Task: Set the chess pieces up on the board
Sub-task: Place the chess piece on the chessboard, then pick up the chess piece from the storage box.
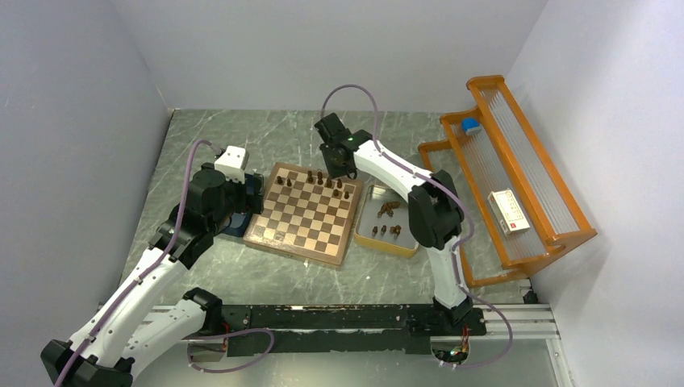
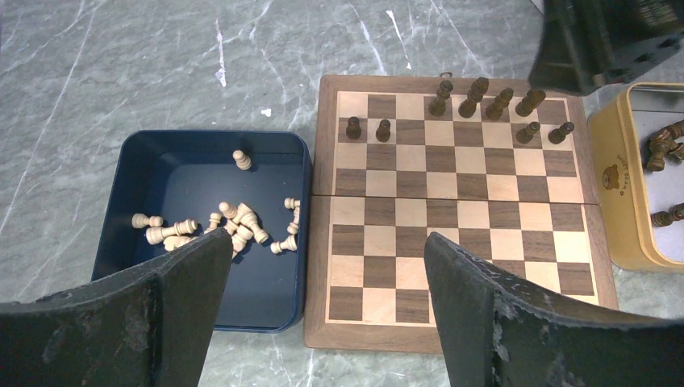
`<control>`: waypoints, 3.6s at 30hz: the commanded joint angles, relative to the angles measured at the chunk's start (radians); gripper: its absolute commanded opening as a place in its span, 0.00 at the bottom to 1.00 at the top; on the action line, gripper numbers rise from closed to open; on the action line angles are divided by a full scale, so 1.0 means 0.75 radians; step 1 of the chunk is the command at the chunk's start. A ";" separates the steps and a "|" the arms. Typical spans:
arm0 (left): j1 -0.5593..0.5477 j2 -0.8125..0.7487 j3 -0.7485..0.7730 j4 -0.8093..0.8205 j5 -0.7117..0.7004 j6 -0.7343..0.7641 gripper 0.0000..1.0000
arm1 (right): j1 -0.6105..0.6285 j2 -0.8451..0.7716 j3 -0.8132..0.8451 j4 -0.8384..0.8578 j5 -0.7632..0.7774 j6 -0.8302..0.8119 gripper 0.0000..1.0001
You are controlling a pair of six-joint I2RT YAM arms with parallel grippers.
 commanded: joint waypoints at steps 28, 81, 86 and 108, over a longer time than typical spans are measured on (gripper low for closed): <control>-0.004 0.005 -0.001 0.056 0.022 0.013 0.93 | -0.249 -0.936 -1.131 0.118 0.066 0.132 0.34; -0.005 0.019 -0.001 0.058 0.029 0.013 0.92 | -0.319 -0.896 -1.222 0.150 -0.063 0.129 0.17; -0.004 0.018 -0.001 0.057 0.028 0.014 0.92 | -0.318 -0.915 -1.144 0.094 -0.057 0.115 0.16; -0.004 0.015 -0.001 0.055 0.022 0.015 0.92 | -0.208 -0.809 -0.817 0.073 -0.093 0.092 0.14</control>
